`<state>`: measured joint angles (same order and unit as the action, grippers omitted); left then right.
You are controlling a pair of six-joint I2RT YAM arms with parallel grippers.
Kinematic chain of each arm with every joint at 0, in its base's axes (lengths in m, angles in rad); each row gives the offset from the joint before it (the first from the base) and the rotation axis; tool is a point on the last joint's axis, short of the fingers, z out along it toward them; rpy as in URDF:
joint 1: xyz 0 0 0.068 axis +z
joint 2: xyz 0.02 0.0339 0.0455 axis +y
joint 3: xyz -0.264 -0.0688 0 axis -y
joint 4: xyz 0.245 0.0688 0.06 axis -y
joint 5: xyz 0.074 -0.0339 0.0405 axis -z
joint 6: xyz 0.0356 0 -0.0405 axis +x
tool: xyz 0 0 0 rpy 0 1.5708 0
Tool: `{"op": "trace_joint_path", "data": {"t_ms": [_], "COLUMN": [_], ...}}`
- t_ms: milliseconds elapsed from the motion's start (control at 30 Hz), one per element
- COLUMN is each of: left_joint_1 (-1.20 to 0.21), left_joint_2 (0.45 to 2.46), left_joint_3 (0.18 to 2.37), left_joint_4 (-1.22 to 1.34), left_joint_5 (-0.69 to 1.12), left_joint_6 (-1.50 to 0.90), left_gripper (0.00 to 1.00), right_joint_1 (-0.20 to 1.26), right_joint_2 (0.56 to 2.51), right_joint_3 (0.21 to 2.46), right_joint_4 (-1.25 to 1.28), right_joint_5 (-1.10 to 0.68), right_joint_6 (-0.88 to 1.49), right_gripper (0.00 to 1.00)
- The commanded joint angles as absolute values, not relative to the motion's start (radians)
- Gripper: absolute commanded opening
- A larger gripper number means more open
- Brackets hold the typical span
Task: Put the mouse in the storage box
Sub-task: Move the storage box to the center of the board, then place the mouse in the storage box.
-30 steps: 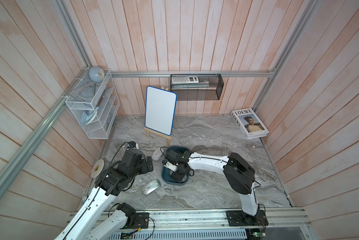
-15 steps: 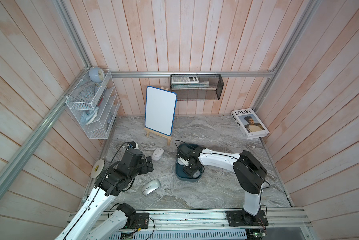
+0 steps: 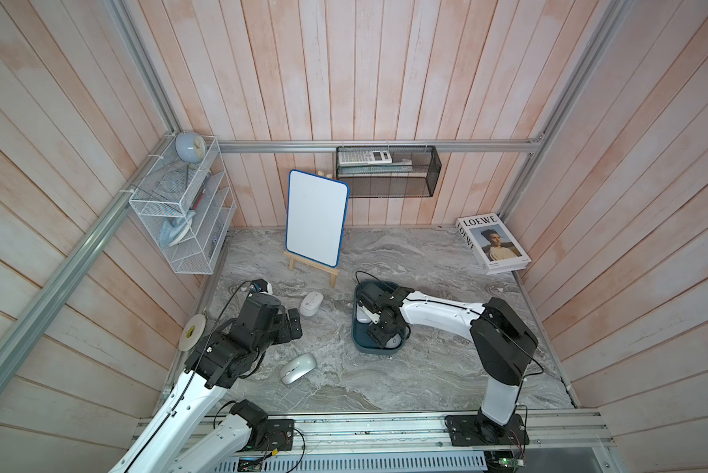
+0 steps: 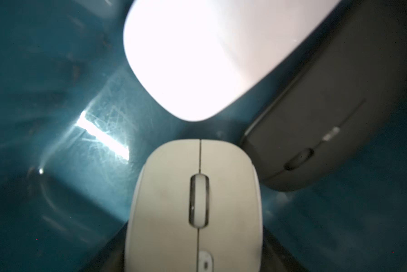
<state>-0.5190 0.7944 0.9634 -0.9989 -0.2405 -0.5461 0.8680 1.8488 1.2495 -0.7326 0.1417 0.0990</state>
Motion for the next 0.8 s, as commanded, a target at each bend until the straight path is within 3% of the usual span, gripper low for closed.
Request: {"op": "trace_joint_path", "data": {"t_ms": [0,367,767], "left_joint_1": [-0.534,-0.518,-0.382], "left_joint_2": [0.782,0.919,1.381], "left_joint_3": [0.952,1.039,1.237], "left_joint_4": [-0.994,-0.995,-0.881], "left_joint_5": [-0.239,-0.231,-0.066], "left_joint_6": [-0.559,-0.523,-0.403], "left_gripper": [1.00,1.00,1.00], "right_joint_1": [0.868,0.863,0.701], "right_joint_2": [1.792,1.679,1.305], "right_joint_3": [1.252,1.280,1.109], "right_joint_4": [-0.750,-0.764,-0.585], "right_joint_5": [0.166,0.119,0.203], "right_joint_6": [0.121,0.141,0.353], "right_gripper": [0.74,0.80,0.85]}}
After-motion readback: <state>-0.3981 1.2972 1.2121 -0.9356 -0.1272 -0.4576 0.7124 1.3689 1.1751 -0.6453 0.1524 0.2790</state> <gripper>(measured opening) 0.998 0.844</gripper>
